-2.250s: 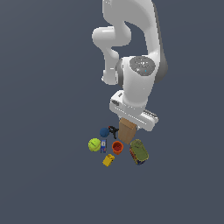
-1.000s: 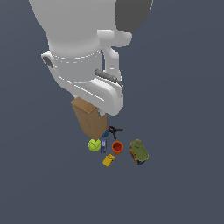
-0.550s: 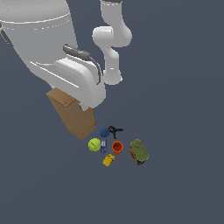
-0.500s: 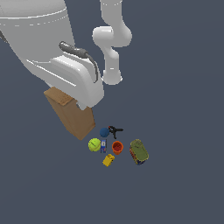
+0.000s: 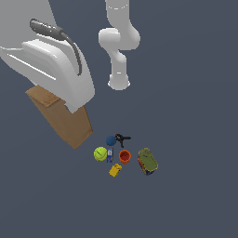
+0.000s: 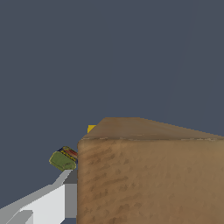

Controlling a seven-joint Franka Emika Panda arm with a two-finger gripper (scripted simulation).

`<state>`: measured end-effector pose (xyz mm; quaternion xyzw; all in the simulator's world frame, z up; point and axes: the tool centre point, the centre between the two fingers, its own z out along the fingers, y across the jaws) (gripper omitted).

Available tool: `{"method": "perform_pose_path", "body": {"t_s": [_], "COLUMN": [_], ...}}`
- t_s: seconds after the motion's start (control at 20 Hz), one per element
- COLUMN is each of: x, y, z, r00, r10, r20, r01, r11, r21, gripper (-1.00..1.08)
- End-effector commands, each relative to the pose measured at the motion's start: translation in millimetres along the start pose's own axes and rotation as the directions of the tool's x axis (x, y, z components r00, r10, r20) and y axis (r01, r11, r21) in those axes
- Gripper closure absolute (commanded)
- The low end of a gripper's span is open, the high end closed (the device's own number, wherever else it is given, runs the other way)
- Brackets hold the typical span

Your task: Pick up a designated object from a clutter of objects.

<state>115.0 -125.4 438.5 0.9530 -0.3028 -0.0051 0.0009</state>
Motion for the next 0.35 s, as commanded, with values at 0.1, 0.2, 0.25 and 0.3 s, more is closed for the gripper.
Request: {"method": "perform_pose_path", "body": {"t_s": [0.1, 0.2, 0.25, 0.3], "x": [4.2, 5.0, 5.2, 5.3], "y": [1.6, 1.9, 2.0, 2.0], "z": [-11.1, -12.1, -12.3, -12.4], "r00": [1.0, 1.0, 1.0, 1.0], "r10": [0.0, 0.0, 0.0, 0.0], "r20": [-0.009, -0.009, -0.009, -0.009], "r01": [0.0, 0.0, 0.0, 0.0], "r11": [1.0, 1.0, 1.0, 1.0], "r21": [0.005, 0.005, 0.005, 0.005], "gripper": [1.08, 1.08, 1.08, 1.08]}}
